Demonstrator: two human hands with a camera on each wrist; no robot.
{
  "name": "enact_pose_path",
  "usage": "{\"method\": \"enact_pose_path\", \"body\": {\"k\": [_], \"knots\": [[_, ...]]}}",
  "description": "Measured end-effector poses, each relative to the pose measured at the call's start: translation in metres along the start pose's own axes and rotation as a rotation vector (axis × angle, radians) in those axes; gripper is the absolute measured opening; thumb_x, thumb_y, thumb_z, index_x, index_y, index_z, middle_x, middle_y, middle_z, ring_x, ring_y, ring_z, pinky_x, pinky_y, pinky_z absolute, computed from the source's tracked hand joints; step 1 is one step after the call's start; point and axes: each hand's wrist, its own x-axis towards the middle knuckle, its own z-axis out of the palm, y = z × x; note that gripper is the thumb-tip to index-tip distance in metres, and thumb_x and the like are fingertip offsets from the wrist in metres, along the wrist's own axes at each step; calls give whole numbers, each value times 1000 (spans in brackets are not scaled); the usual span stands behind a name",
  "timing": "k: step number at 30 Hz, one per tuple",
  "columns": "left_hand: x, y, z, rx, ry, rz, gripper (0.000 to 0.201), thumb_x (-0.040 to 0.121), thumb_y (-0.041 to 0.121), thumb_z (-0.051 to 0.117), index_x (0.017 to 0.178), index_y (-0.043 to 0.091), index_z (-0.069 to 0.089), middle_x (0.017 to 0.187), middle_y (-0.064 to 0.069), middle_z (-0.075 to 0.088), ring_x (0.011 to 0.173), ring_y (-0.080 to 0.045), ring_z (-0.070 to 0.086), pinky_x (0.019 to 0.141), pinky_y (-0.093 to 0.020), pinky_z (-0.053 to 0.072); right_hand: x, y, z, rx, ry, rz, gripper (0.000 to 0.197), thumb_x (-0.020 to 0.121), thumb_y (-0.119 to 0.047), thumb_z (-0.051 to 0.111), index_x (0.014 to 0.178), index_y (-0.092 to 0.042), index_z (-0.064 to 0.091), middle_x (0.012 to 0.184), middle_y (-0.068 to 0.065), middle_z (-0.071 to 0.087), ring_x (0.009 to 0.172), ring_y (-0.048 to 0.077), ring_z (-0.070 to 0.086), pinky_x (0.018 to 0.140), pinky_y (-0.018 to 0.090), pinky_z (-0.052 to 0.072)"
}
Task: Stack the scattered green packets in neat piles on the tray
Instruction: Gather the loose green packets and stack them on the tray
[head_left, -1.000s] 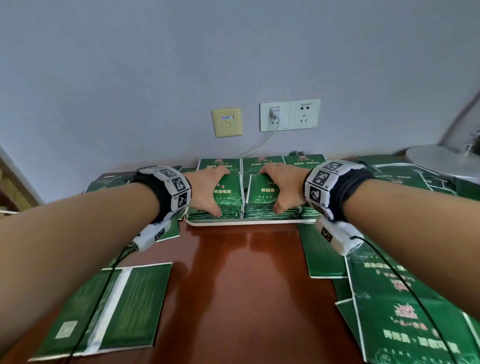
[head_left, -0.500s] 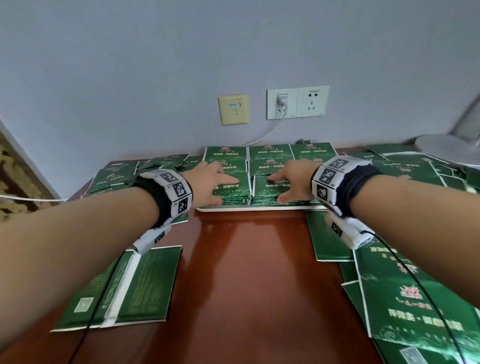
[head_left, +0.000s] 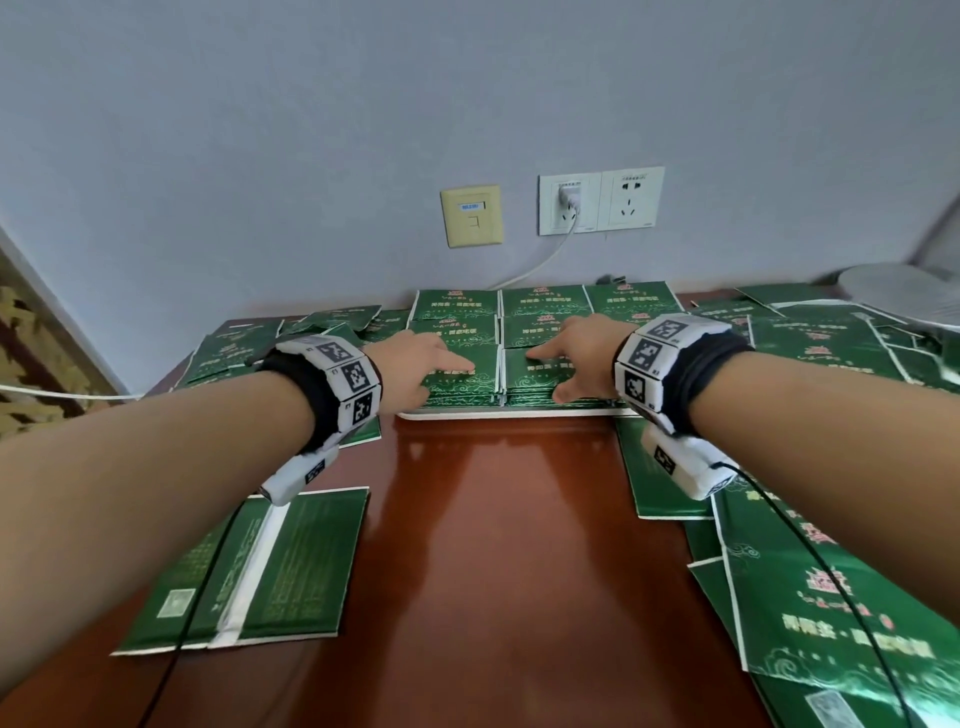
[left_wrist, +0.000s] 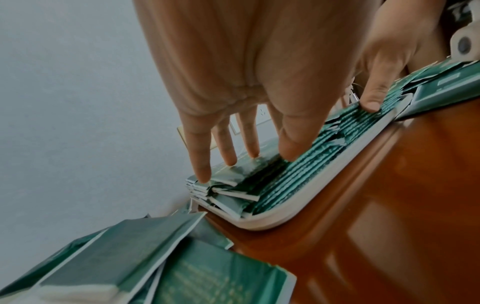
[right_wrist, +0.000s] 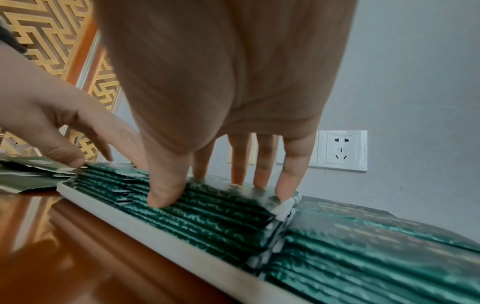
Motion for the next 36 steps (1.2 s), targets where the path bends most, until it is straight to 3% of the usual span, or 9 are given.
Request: {"method": "enact_pose_path", "body": {"k": [6, 10, 14, 19, 23, 28, 32, 34, 36], "knots": [[-18, 1, -9, 42, 29, -34, 70, 90, 15, 55, 148, 40, 25, 144, -6, 36, 129, -26, 35, 105, -44, 35, -8, -12, -7, -42, 11, -5, 72, 85, -54, 60, 147, -41, 27, 147, 4, 35, 134, 31, 33, 105, 46, 36], [-54, -7, -14, 88, 49, -80, 65, 91, 19, 57, 148, 34, 29, 137, -8, 43, 125, -25, 40, 105, -39, 34, -20, -33, -12, -51, 37, -54, 70, 86, -54, 57, 148, -39, 26, 148, 3, 34, 136, 31, 28, 105, 45, 34], [-106, -23, -6, 89, -36, -174, 60, 89, 19, 59, 144, 32, 38, 133, -8, 48, 123, -25, 44, 102, -32, 36, -33, -73, -14, -68, 78, -140, 74, 85, -58, 55, 149, -35, 26, 144, 6, 40, 131, 31, 37, 101, 41, 37], [-174, -41, 13, 15, -128, -323, 61, 88, 20, 61, 144, 27, 38, 143, -2, 46, 130, -21, 45, 108, -31, 36, -45, -135, -8, -98, 56, -296, 72, 87, -55, 55, 147, -22, 33, 137, 6, 52, 122, 28, 50, 95, 34, 43], [-215, -52, 33, -24, -148, -436, 62, 90, 24, 62, 146, 29, 36, 137, -5, 51, 125, -21, 49, 104, -30, 37, -41, -178, 7, -94, 12, -353, 74, 87, -57, 54, 147, -18, 34, 136, 7, 52, 118, 28, 54, 95, 37, 46], [-247, -71, 48, 4, -113, -555, 63, 88, 30, 63, 145, 24, 36, 135, -10, 47, 122, -26, 49, 103, -34, 40, -37, -212, 13, -114, -29, -402, 67, 90, -63, 43, 146, -29, 30, 96, 8, 68, 96, 26, 64, 85, 34, 50], [-257, -80, 59, -10, -163, -668, 75, 93, 46, 53, 152, 15, 18, 146, -13, 36, 132, -29, 41, 107, -35, 36, -30, -227, 15, -221, -52, -333, 75, 86, -71, 39, 141, -20, 42, 119, 12, 58, 109, 29, 52, 83, 36, 43], [-258, -81, 65, -39, -198, -672, 72, 96, 46, 46, 152, 12, 18, 154, -12, 28, 139, -26, 33, 113, -33, 29, -28, -230, 11, -240, -79, -326, 76, 86, -69, 43, 133, -11, 49, 121, 13, 58, 108, 27, 52, 75, 33, 39], [-258, -80, 67, -46, -217, -667, 70, 96, 48, 44, 152, 14, 19, 156, -9, 25, 142, -24, 29, 114, -32, 26, -27, -231, 7, -184, -106, -357, 74, 87, -62, 51, 139, -10, 42, 117, 13, 61, 104, 27, 58, 77, 31, 42]]}}
